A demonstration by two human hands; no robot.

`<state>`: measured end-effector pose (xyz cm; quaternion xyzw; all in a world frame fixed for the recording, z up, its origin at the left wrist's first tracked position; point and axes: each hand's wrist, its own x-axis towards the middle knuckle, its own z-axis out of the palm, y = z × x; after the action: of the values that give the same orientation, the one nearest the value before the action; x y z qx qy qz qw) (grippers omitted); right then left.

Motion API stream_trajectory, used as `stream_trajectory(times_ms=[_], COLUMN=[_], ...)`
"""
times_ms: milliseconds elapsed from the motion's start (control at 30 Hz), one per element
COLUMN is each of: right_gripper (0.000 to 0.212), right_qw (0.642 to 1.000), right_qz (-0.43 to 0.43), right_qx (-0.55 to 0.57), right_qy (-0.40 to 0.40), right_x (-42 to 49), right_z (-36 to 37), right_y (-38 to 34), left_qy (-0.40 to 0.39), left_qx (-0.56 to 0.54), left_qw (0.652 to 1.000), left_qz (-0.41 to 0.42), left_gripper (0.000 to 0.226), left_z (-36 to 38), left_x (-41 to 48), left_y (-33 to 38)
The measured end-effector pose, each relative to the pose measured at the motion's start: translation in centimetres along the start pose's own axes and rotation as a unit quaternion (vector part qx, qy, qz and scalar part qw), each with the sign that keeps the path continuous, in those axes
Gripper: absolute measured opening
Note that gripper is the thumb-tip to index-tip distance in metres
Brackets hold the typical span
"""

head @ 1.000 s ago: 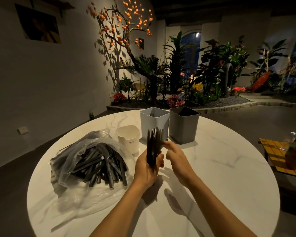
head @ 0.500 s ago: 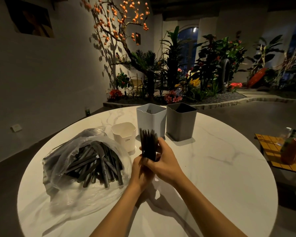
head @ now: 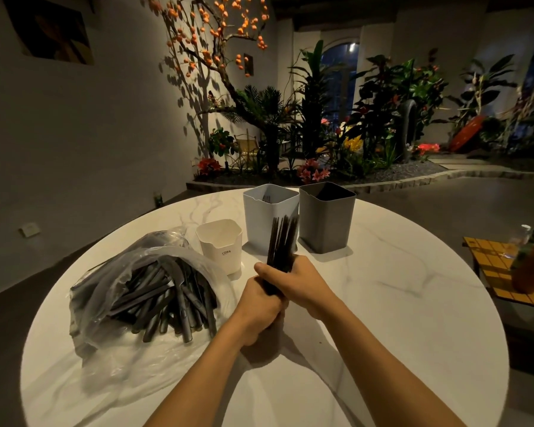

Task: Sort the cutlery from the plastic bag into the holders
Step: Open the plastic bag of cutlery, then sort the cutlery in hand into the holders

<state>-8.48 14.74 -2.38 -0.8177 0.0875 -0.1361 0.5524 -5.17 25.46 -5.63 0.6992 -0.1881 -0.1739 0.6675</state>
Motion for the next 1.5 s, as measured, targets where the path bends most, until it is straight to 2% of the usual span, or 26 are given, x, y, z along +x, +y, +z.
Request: stream_trajectory(times_ms=[100, 200, 300, 367, 467, 633, 700, 833, 1067, 1267, 1500], right_gripper=[0.043, 0.043, 0.046, 0.05, 0.05, 0.045, 0.041, 0.043, 0.048, 0.05, 0.043], right_qw=[1.0, 0.994, 0.986, 0.973, 0.955, 0.921, 0.921, 0.93, 0.94, 0.937, 0.938], right_qz=[0.018, 0.046, 0.063, 0.087, 0.119, 0.124, 0.121, 0.112, 0.092, 0.097, 0.069], right_qx=[0.016, 0.079, 0.145, 0.212, 0.272, 0.368, 0.368, 0.346, 0.327, 0.336, 0.335], right_qy=[-0.012, -0.058, -0.053, -0.032, -0.009, -0.039, -0.035, -0.052, -0.043, 0.012, 0.058], right_x=[0.8, 1.7, 2.4, 2.6, 2.7, 1.9, 1.6, 1.7, 2.0, 2.5, 2.5], right_z=[-0.4, -1.0, -0.7, 0.3, 1.1, 0.6, 0.3, -0.2, -0.3, -0.5, -0.8], right_y=[-0.4, -0.3, 0.8, 1.7, 2.5, 3.3, 3.4, 3.7, 3.8, 3.9, 3.6], left_qy=[-0.056, -0.089, -0.122, -0.131, -0.146, -0.168, -0.17, -0.165, -0.132, -0.117, -0.123], left_qx=[-0.03, -0.087, -0.196, -0.255, -0.27, -0.227, -0.216, -0.203, -0.19, -0.116, -0.194], left_qw=[0.997, 0.991, 0.969, 0.948, 0.938, 0.953, 0.957, 0.962, 0.971, 0.984, 0.972], left_qz=[-0.041, -0.047, -0.09, -0.136, -0.16, -0.111, -0.092, -0.075, -0.061, -0.068, -0.045], left_gripper=[0.03, 0.029, 0.025, 0.032, 0.033, 0.013, 0.008, 0.019, 0.017, 0.025, 0.03], left_z=[0.3, 0.2, -0.3, -0.3, -0.4, -0.5, -0.5, -0.6, -0.3, 0.5, 1.4], left_x=[0.4, 1.6, 2.5, 2.9, 3.5, 3.2, 3.3, 3.4, 3.4, 4.7, 6.5], left_y=[0.6, 0.2, -0.2, -0.4, -0.6, -0.7, -0.9, -1.0, -1.0, -0.2, -1.0])
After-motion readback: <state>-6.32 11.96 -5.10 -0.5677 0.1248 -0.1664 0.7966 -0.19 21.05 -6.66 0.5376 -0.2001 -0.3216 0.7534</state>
